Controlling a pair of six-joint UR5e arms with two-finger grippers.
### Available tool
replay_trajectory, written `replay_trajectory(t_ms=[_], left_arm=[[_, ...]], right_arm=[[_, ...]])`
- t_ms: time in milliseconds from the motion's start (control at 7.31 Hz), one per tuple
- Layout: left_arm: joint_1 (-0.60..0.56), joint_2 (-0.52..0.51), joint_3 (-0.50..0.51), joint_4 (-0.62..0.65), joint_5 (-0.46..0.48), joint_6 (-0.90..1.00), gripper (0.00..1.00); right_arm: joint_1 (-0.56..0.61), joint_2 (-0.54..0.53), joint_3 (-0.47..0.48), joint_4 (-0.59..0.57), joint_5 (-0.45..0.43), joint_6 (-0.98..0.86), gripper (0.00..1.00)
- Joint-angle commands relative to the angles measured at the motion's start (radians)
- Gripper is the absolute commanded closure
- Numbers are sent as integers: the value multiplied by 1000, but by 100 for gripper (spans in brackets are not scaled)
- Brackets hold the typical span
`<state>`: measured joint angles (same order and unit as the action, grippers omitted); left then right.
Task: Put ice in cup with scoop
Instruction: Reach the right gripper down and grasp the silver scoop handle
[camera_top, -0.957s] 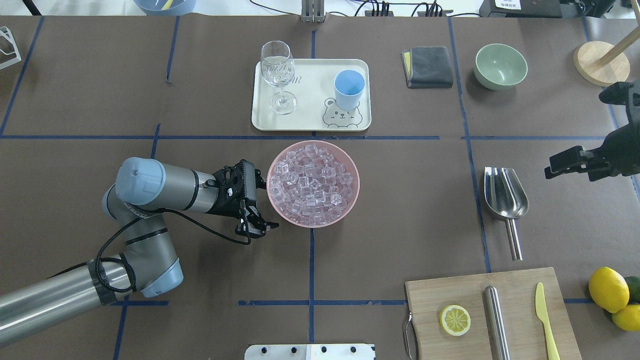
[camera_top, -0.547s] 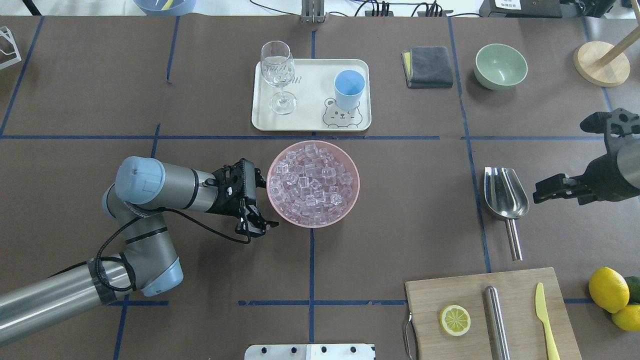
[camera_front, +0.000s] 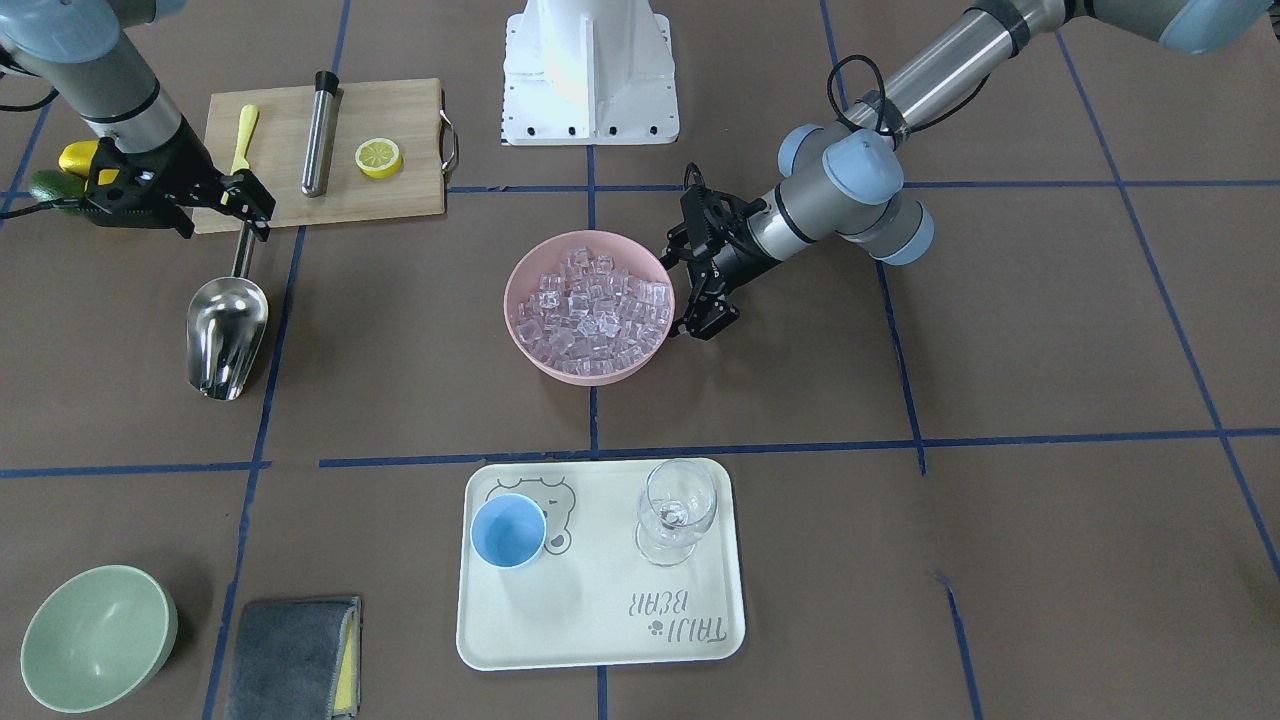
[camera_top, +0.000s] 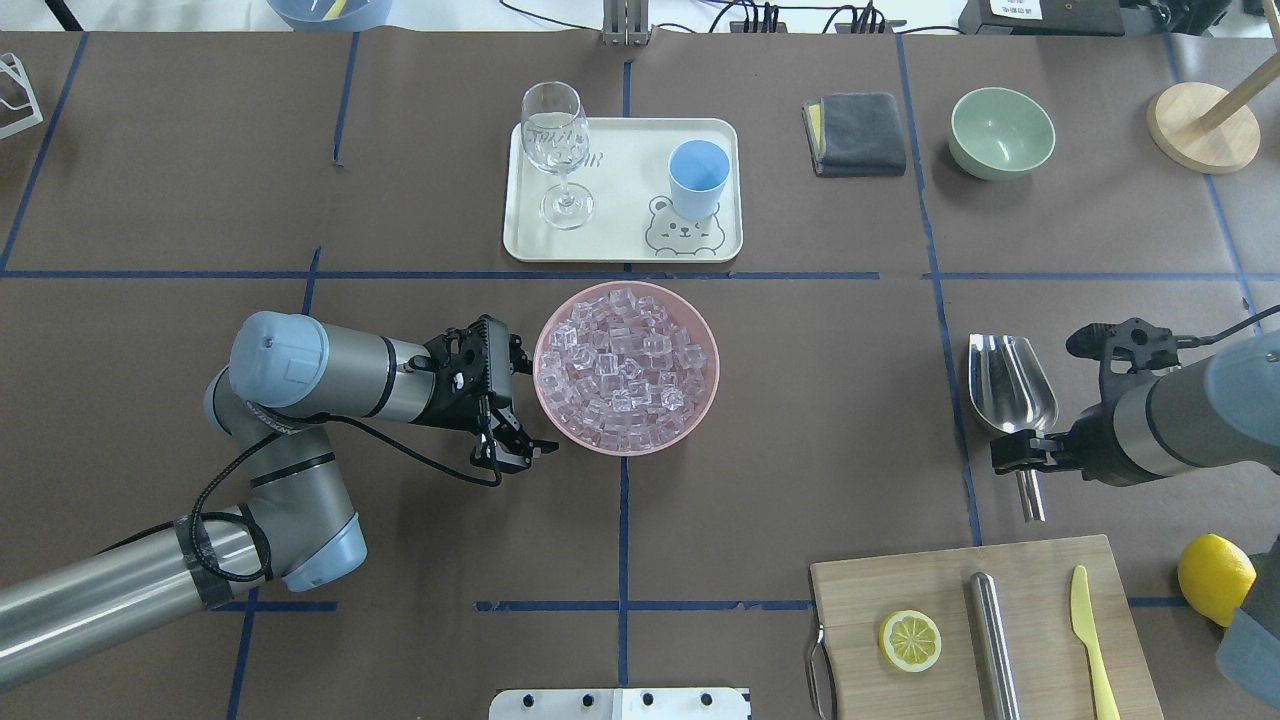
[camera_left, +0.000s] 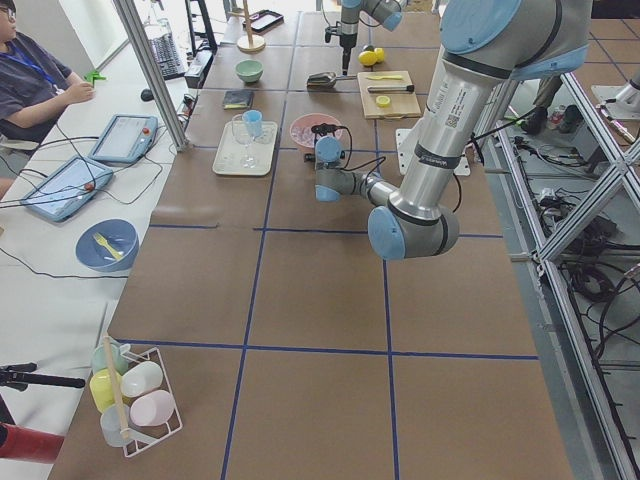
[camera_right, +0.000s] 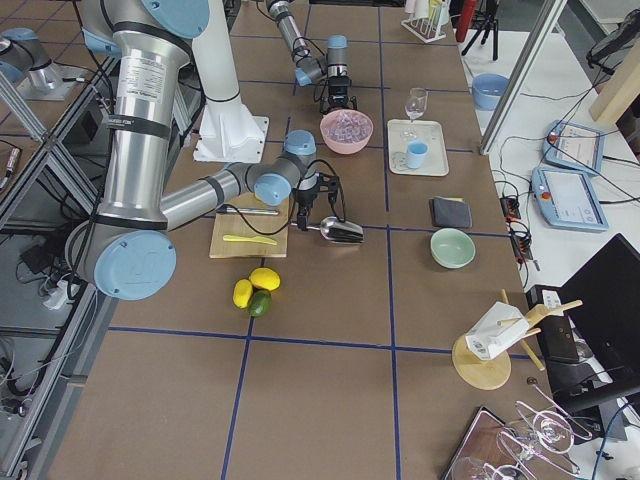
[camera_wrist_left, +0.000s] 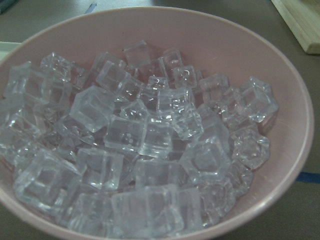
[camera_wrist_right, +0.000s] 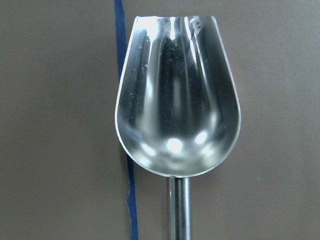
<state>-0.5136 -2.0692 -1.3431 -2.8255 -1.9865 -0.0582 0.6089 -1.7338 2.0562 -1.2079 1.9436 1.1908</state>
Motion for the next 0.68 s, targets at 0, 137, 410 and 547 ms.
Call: replay_trajectory(t_ms=[0,137,410,547], left_arm=[[-2,0,-1,-2,0,0,0],[0,0,-1,-2,0,0,0],[-2,0,-1,-3,0,0,0],[-2,0,-1,-3,0,0,0]], right_arm=[[-31,23,-39,2,-21,-3,6],[-34,30,-44,2,-23,-8,11],[-40,28,-48,-1,-22,-11,82],[-46,28,-48,-1,-18,-13,100]])
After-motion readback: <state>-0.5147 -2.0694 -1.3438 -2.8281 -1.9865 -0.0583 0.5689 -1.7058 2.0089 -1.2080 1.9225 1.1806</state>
